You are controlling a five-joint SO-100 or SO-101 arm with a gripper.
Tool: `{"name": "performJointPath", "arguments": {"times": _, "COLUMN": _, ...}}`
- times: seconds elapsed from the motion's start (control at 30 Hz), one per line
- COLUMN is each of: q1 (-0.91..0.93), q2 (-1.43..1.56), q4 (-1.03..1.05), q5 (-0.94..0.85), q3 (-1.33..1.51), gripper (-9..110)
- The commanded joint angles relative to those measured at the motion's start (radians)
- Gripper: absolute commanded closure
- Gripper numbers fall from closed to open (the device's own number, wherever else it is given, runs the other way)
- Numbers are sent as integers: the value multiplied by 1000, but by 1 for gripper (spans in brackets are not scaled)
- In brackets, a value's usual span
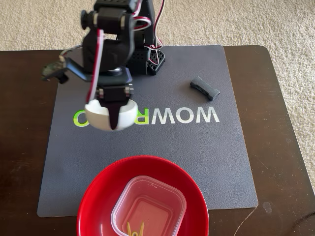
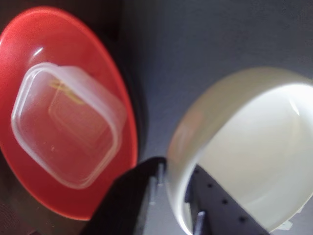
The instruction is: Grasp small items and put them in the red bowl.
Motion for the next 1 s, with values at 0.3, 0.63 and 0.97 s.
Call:
{"name": "performJointPath", "arguments": {"times": 0.3, "q1": -222, "q2": -827, "q4": 377, "q5": -54, "q3": -1419, "gripper": 102}}
{"name": "performJointPath", "arguments": {"times": 0.63, "q1": -141, "q2": -991, "q4": 216, "q5": -100, "q3": -1640, "gripper": 102}}
{"name": "performJointPath", "arguments": {"times": 0.97, "q1": -74, "q2": -1262, "q4": 179, "q5": -72, "q3": -1795, "gripper": 79}}
